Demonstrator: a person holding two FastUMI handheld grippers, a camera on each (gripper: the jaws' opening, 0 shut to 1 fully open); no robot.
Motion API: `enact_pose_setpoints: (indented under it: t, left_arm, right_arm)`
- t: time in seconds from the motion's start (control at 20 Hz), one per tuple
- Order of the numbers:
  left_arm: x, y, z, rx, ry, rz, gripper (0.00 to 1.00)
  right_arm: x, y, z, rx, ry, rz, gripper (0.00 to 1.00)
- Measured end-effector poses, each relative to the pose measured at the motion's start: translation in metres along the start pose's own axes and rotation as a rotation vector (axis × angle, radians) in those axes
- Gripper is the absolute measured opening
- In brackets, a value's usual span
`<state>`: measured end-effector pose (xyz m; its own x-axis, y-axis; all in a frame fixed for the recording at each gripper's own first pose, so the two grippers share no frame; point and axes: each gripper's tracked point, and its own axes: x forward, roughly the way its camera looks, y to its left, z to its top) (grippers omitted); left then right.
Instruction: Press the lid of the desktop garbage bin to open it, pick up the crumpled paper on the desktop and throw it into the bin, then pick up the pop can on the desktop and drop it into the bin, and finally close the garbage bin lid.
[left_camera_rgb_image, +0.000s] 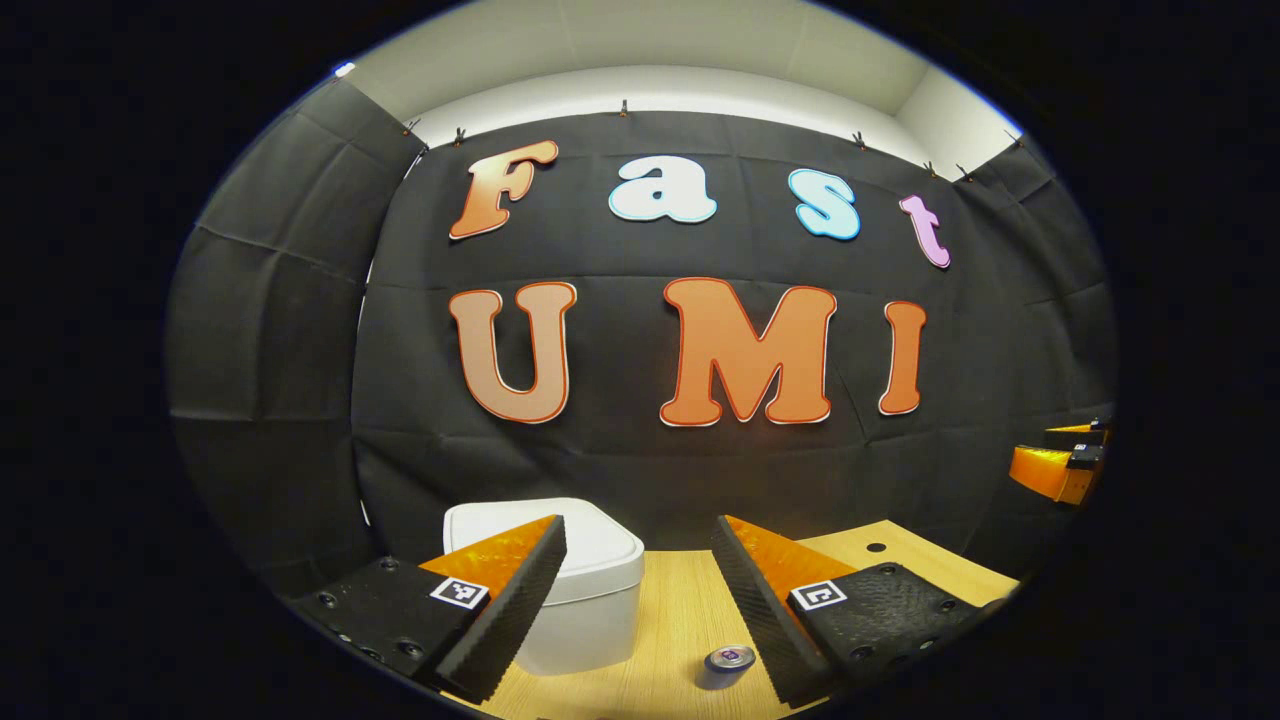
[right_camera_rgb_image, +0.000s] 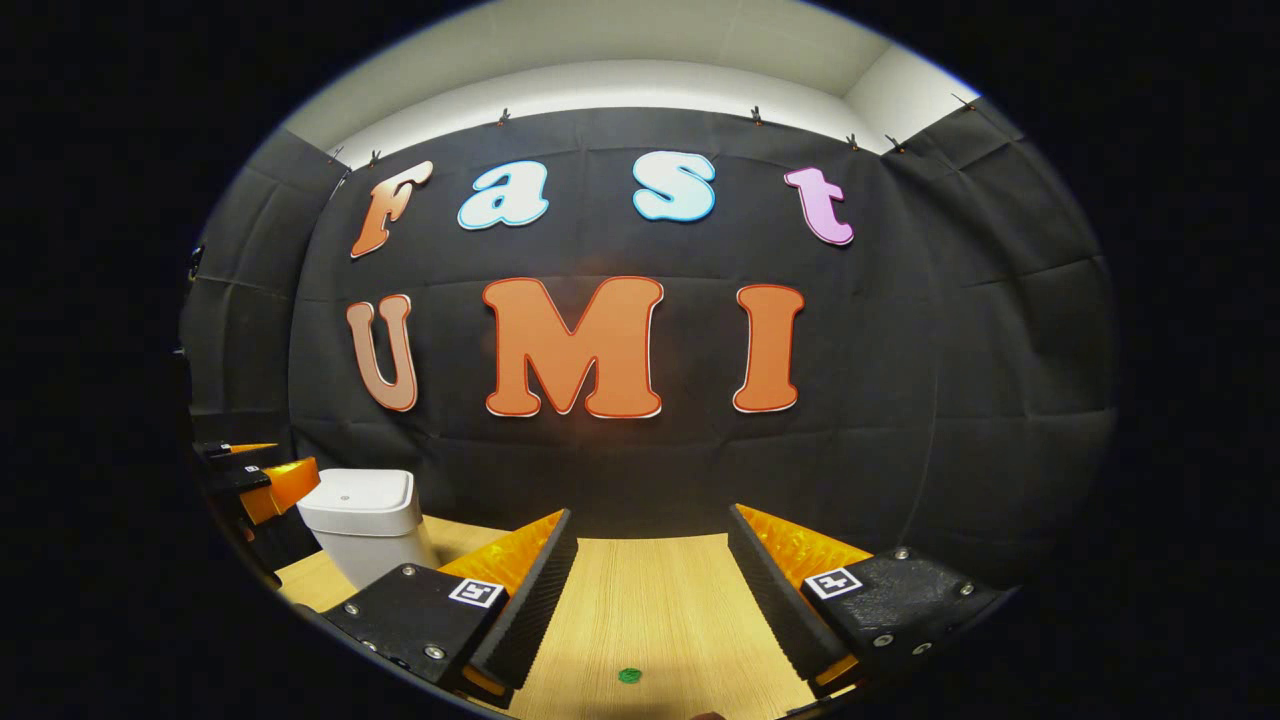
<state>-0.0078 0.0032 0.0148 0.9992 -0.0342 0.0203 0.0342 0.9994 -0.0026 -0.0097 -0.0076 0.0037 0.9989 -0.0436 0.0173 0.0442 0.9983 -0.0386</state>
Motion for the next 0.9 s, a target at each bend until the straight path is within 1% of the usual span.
enact_pose_setpoints:
  t: [0.3,0.4,0.45,0.5,0.55,0.65,0.75,0.8,0.85,0.9]
  left_arm:
    - [0.000,0.000,0.002,-0.011,-0.002,-0.004,0.93]
    - [0.000,-0.002,0.002,-0.014,0.001,-0.017,0.94]
    - [0.000,-0.003,0.002,-0.016,0.000,-0.019,0.92]
    - [0.000,0.001,0.004,-0.014,-0.007,-0.013,0.77]
    - [0.001,0.004,0.006,-0.011,-0.013,-0.002,0.71]
    - [-0.002,0.007,0.014,-0.010,-0.032,0.011,0.53]
    - [-0.002,0.009,0.018,0.004,-0.043,0.007,0.37]
    - [0.000,0.008,0.017,0.015,-0.045,0.005,0.26]
    - [0.000,0.011,0.018,0.038,-0.042,0.016,0.22]
    - [0.002,0.017,0.018,0.058,-0.040,0.029,0.12]
  right_arm:
    - [0.001,-0.002,0.005,0.011,-0.018,-0.001,0.93]
    - [0.002,-0.004,0.006,0.009,-0.022,-0.007,0.93]
    - [0.002,-0.004,0.007,0.009,-0.024,-0.008,0.93]
    - [0.002,-0.004,0.008,0.008,-0.028,-0.008,0.93]
    - [0.002,-0.005,0.007,0.007,-0.030,-0.011,0.93]
    - [0.004,-0.006,0.008,0.009,-0.032,-0.015,0.93]
    - [0.004,-0.006,0.008,0.013,-0.030,-0.013,0.93]
    - [0.004,-0.006,0.007,0.014,-0.029,-0.014,0.94]
    - [0.005,-0.007,0.007,0.014,-0.028,-0.014,0.94]
    - [0.006,-0.006,0.007,0.014,-0.027,-0.014,0.94]
